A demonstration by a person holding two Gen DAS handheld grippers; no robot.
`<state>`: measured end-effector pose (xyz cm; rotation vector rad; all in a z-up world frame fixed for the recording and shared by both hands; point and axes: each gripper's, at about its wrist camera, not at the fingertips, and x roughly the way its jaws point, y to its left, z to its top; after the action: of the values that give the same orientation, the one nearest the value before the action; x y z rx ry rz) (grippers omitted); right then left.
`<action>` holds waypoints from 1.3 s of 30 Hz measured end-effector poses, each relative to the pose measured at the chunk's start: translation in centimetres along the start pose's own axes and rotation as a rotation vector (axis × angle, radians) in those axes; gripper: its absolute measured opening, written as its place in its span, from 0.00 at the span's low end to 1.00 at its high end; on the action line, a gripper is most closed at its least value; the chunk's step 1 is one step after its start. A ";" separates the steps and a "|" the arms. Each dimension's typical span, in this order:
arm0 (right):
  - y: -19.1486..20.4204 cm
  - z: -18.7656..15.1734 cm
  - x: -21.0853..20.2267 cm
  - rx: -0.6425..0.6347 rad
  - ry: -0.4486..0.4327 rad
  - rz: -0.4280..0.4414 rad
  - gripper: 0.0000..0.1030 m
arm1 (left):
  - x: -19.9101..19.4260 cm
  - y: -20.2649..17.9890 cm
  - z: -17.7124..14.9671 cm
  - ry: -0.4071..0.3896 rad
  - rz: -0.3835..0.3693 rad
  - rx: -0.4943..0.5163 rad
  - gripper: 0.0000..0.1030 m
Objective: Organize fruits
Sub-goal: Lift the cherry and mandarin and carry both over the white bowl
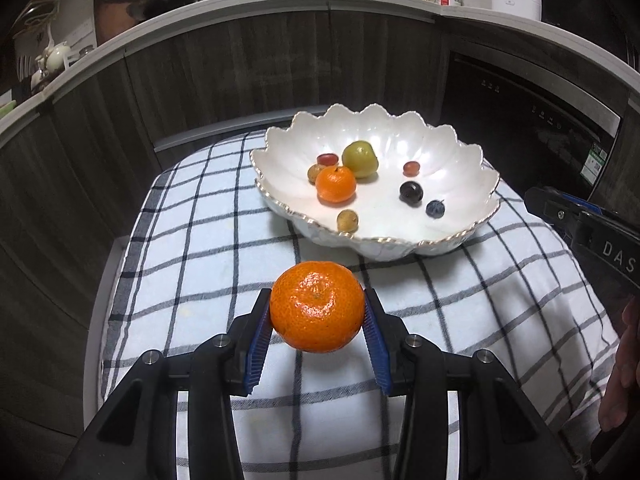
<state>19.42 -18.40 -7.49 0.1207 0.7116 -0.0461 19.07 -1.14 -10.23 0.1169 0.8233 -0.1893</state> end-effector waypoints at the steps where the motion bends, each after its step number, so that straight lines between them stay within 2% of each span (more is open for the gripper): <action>1: -0.1 0.1 -0.1 -0.002 -0.003 0.003 0.29 | -0.1 -0.1 0.2 -0.002 0.000 -0.005 0.42; 9: -0.5 1.5 -0.1 -0.069 -0.011 0.027 0.29 | -0.2 -1.3 2.0 -0.003 -0.003 -0.008 0.42; 18: -0.9 4.7 0.3 -0.091 -0.034 0.041 0.29 | 0.9 -2.1 5.0 -0.001 0.004 -0.012 0.42; 27: -1.7 7.3 3.8 -0.111 0.009 0.032 0.29 | 3.6 -3.1 7.8 0.000 0.002 -0.030 0.42; 39: -1.8 10.1 8.8 -0.140 0.055 0.046 0.29 | 7.2 -3.5 9.6 0.021 0.003 -0.052 0.42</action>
<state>32.51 -21.46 -5.87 0.0039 0.7645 0.0511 30.02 -7.16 -9.15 0.0707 0.8483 -0.1640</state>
